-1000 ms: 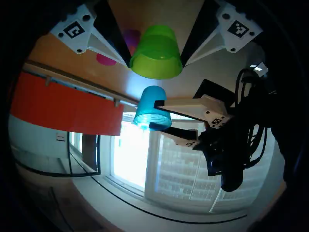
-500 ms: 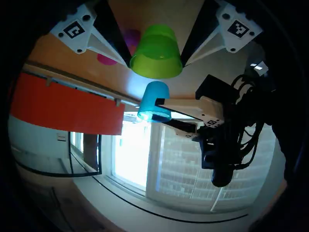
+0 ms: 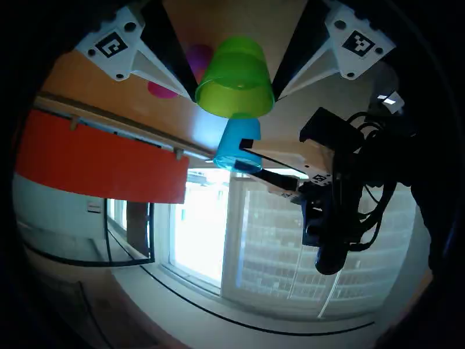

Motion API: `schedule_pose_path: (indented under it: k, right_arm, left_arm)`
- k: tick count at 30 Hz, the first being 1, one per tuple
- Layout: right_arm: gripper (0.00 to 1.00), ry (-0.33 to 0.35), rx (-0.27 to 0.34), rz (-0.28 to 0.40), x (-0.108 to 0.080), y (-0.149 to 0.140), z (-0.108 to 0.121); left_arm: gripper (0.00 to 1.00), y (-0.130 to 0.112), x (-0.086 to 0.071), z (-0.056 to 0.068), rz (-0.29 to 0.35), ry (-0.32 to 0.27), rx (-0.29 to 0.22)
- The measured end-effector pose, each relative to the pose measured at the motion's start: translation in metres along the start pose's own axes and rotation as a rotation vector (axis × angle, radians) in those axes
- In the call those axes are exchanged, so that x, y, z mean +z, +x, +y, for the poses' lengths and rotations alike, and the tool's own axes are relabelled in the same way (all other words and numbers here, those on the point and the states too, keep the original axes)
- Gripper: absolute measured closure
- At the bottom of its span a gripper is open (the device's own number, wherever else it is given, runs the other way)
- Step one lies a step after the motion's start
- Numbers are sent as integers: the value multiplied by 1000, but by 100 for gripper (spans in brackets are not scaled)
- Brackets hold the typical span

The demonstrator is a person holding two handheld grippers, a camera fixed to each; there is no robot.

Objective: Pour water

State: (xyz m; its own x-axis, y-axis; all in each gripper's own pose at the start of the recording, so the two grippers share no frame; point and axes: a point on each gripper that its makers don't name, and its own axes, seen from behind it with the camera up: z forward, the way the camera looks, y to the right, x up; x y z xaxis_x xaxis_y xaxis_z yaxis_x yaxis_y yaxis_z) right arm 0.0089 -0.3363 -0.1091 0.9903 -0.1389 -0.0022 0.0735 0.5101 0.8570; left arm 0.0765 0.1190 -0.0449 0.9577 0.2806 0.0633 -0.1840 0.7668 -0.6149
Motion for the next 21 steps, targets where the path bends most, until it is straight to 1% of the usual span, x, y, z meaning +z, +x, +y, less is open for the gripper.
schedule_pose_path:
  k: [6, 9, 15, 21]
  right_arm:
    - [6, -5, -1, -9, -3, -1, 3]
    - [6, -4, -1, -18, -5, -2, 4]
    - [6, -2, -19, -49, -12, -7, 7]
    - [6, 4, -34, -88, -22, -14, 9]
  left_arm:
    - [13, -12, 1, 6, -27, -27, -42]
    - [13, -16, 0, 8, -40, -36, -51]
    - [13, -28, -1, 15, -77, -57, -32]
    - [13, -39, -3, 28, -112, -91, -24]
